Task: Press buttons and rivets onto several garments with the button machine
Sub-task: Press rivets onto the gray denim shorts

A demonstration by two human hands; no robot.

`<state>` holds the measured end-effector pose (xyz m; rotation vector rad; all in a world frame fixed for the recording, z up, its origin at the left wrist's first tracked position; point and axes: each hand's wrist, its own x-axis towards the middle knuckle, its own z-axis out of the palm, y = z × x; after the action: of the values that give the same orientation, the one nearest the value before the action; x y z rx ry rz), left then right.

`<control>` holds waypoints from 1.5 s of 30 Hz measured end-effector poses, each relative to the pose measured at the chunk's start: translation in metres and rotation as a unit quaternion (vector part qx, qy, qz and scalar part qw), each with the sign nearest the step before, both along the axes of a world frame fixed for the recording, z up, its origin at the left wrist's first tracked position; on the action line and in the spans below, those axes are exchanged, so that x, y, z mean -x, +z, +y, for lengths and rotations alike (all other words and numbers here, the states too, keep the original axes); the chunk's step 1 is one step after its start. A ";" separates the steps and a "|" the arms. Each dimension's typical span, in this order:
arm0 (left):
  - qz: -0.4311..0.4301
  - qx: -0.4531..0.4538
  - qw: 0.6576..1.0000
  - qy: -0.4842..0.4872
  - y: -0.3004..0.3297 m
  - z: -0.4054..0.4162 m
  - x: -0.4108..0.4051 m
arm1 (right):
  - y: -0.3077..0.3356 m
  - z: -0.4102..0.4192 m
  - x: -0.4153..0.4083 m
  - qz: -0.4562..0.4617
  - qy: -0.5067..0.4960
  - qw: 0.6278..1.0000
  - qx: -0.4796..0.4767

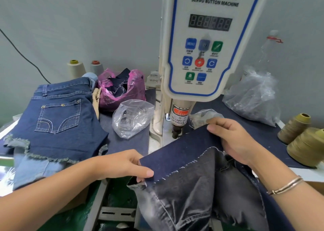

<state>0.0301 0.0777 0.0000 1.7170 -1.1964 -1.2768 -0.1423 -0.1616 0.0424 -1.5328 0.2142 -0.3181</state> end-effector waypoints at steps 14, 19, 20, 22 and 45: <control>0.068 0.043 0.996 0.041 0.005 -0.008 0.015 | 0.012 -0.004 -0.001 0.046 0.029 0.996 0.076; -0.019 0.018 1.000 0.012 -0.001 -0.004 0.023 | 0.017 0.000 -0.002 0.058 0.069 0.983 0.158; -0.043 0.008 0.999 0.008 -0.003 -0.004 0.024 | 0.018 0.001 -0.004 0.063 0.080 0.976 0.190; -0.084 -0.001 0.996 0.009 -0.010 -0.003 0.025 | 0.020 0.001 -0.007 0.084 0.091 0.957 0.261; -0.133 -0.097 0.986 -0.040 0.042 0.004 -0.063 | -0.038 -0.022 0.014 0.169 0.054 0.978 0.105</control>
<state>0.0931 0.0819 0.0415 2.0502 -1.3409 -1.2757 -0.1559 -0.1833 0.0042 -1.7975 0.3715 0.0114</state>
